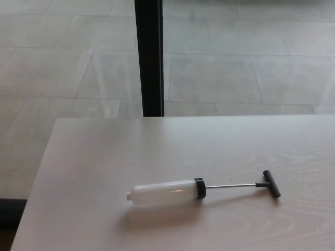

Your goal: The robot uses its left hand to lift the air pump kept on the middle of the desk and use the right hand to pull out the handle

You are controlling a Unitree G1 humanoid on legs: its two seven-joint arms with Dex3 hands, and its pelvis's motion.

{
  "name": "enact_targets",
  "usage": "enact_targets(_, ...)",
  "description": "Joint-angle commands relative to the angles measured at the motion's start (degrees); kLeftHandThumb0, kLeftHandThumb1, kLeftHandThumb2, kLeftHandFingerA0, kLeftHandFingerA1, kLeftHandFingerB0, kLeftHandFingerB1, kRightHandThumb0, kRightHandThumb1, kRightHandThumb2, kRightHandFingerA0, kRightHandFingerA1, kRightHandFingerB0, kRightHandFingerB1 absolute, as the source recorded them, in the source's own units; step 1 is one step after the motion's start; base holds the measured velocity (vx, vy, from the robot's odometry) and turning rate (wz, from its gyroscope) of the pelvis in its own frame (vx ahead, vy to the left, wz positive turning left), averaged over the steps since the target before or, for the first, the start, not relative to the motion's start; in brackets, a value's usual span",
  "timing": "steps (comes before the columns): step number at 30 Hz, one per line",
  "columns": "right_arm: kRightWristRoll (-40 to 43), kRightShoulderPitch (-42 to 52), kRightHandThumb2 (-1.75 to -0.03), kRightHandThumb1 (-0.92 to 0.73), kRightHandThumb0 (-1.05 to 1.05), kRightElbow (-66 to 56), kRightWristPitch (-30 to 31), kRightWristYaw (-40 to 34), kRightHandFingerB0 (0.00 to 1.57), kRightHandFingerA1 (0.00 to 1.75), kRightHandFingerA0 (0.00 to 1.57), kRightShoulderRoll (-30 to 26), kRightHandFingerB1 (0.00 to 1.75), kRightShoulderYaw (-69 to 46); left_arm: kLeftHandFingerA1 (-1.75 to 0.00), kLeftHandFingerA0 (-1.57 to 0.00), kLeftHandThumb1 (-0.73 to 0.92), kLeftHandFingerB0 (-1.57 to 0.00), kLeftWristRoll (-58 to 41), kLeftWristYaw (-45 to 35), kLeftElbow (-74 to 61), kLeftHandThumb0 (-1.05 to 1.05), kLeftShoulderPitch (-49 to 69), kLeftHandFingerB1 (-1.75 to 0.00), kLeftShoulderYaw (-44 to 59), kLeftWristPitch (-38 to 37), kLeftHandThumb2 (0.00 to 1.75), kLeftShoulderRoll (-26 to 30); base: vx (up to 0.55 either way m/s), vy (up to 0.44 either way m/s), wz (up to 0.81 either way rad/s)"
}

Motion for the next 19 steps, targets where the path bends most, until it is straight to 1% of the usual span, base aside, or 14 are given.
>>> enact_targets(1,12.49,0.29,-0.98,-0.64,-0.65,12.47,-8.57,2.9,0.31,0.72,0.45,3.79,0.51,-9.15,-0.49,-0.32,0.79,-0.23,-19.43,-4.42,21.41,-0.65,1.53,-0.38,12.1,-5.74,0.62,2.34,0.0,0.0,0.0)
enact_targets(2,12.18,0.36,-0.98,-0.64,-0.65,12.29,-8.36,2.8,0.31,0.72,0.45,3.82,0.51,-8.86,-0.49,-0.32,0.79,-0.23,-19.2,-4.87,21.01,-0.65,1.65,-0.38,11.83,-5.89,0.62,2.14,0.0,0.0,0.0)
enact_targets(3,11.46,1.92,-0.64,-0.82,-0.61,10.12,-7.22,3.75,0.31,0.62,0.42,4.3,0.35,-7.91,-0.5,-0.31,0.81,-0.3,-18.76,-7.02,20.67,-0.64,1.81,-0.4,11.07,-5.95,0.64,2.13,0.0,0.0,0.0)
enact_targets(5,10.86,2.58,-0.97,-0.65,-0.63,11.14,-8.66,5.54,0.26,0.68,0.42,4.25,0.49,-7.21,-0.49,-0.35,0.8,-0.34,-17.69,-8.17,20.88,-0.66,1.95,-0.4,9.73,-6.74,0.64,2.4,0.0,0.0,0.0)
enact_targets(6,10.96,2.71,-0.64,-0.8,-0.6,12.53,-9.56,6.3,0.34,0.59,0.44,4.06,0.36,-7.27,-0.49,-0.37,0.8,-0.33,-17.35,-8.7,21.19,-0.7,2.0,-0.4,9.27,-6.85,0.65,2.78,0.0,0.0,0.0)
enact_targets(7,10.68,3.0,-0.63,-0.79,-0.61,12.73,-9.92,7.03,0.35,0.62,0.43,4.13,0.36,-6.73,-0.62,-0.39,0.61,-0.22,-17.2,-8.25,21.9,-0.64,1.81,-0.5,8.98,-7.05,1.03,3.28,0.0,0.0,0.0)
enact_targets(8,10.51,3.07,-0.63,-0.78,-0.63,12.74,-10.09,7.36,0.37,0.61,0.44,4.16,0.36,-6.43,-0.61,-0.38,0.65,-0.25,-17.28,-8.13,22.28,-0.71,1.68,-0.5,8.82,-7.37,1.03,3.4,0.0,0.0,0.0)
enact_targets(10,10.37,3.52,-0.64,-0.78,-0.63,12.57,-9.89,8.07,0.37,0.62,0.44,3.92,0.36,-5.85,-0.62,-0.38,0.62,-0.24,-17.47,-8.66,22.69,-0.68,1.75,-0.51,8.23,-8.16,1.03,3.3,0.0,0.0,0.0)
enact_targets(11,10.47,3.36,-0.63,-0.78,-0.63,12.8,-9.89,8.28,0.38,0.61,0.43,3.81,0.36,-5.69,-0.52,-0.35,0.79,-0.34,-18.13,-9.99,22.83,-0.69,2.05,-0.44,8.44,-8.45,0.63,3.24,0.0,0.0,0.0)
enact_targets(12,10.4,3.49,-0.64,-0.8,-0.64,13.46,-10.32,8.97,0.34,0.6,0.4,3.55,0.35,-5.23,-0.61,-0.33,0.65,-0.27,-18.76,-10.69,22.92,-0.75,2.32,-0.53,8.42,-8.6,1.01,3.23,0.0,0.0,0.0)
enact_targets(15,8.55,4.03,-0.64,-0.8,-0.61,15.68,-11.92,10.39,0.31,0.52,0.39,2.81,0.33,-2.58,-0.53,-0.29,0.82,-0.28,-19.95,-10.81,23.47,-0.65,2.94,-0.42,8.05,-8.07,0.64,3.53,0.0,0.0,0.0)
enact_targets(16,8.23,4.13,-0.64,-0.79,-0.61,16.39,-12.38,10.56,0.31,0.56,0.4,2.61,0.33,-1.98,-0.62,-0.34,0.67,-0.21,-20.32,-10.63,23.85,-0.7,3.15,-0.51,7.96,-8.25,1.02,3.67,0.0,0.0,0.0)
enact_targets(18,8.15,4.18,-0.64,-0.79,-0.61,18.17,-13.08,11.13,0.31,0.54,0.4,2.09,0.33,-1.0,-0.63,-0.36,0.66,-0.21,-20.43,-10.77,24.22,-0.7,4.19,-0.51,7.05,-9.12,1.03,3.96,0.0,0.0,0.0)
enact_targets(19,8.24,4.22,-0.63,-0.78,-0.62,18.16,-13.53,10.97,0.33,0.65,0.42,2.19,0.34,-0.77,-0.56,-0.42,0.81,-0.34,-20.2,-10.04,24.45,-0.66,4.21,-0.42,6.48,-9.44,0.64,4.07,0.0,0.0,0.0)
